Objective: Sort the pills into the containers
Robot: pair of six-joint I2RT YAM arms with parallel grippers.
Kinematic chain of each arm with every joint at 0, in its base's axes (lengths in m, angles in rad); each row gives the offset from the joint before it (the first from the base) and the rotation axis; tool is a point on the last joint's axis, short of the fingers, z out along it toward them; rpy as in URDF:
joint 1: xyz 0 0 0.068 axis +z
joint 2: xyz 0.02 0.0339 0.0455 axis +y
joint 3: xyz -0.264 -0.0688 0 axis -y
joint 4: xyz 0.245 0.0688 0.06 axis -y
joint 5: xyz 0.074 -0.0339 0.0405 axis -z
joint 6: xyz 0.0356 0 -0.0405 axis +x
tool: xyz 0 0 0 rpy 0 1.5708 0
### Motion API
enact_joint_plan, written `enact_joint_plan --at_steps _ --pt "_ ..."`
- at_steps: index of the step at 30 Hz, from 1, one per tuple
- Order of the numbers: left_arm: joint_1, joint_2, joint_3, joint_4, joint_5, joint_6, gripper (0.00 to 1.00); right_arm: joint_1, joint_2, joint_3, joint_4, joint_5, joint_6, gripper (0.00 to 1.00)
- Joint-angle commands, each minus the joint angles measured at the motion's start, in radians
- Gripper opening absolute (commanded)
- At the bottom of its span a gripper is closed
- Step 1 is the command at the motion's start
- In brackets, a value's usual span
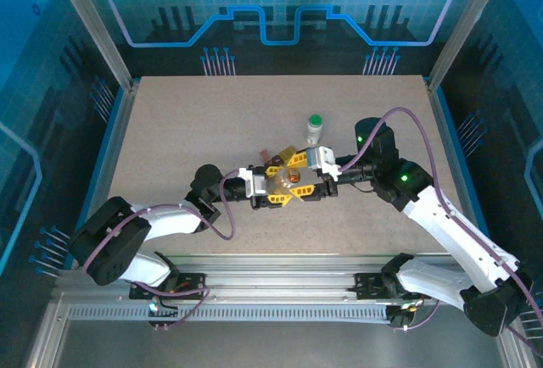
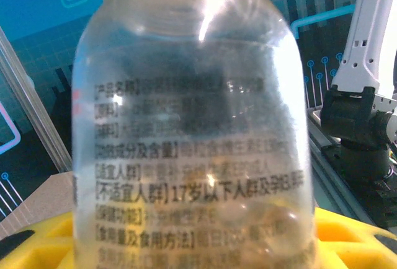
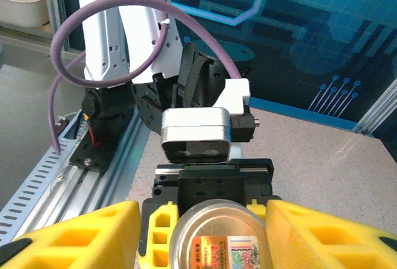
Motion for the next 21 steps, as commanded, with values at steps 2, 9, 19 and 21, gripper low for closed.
enact_joint_plan --at_steps 2,9,19,21 --pt "0.003 -0.009 0.017 0.052 0.040 -0.015 0.00 -0.011 -0.013 -0.016 0.036 0.013 0.002 0.59" --pt "0.003 -0.005 0.020 0.058 0.041 -0.022 0.00 -0.011 -0.001 -0.010 0.007 0.003 -0.010 0.57" --pt "0.004 -0.009 0.021 0.055 0.048 -0.025 0.00 -0.011 0.019 0.006 -0.011 -0.004 -0.019 0.53" --pt "0.003 -0.009 0.024 0.051 0.048 -0.025 0.00 -0.011 0.019 0.004 -0.005 -0.011 -0.014 0.50"
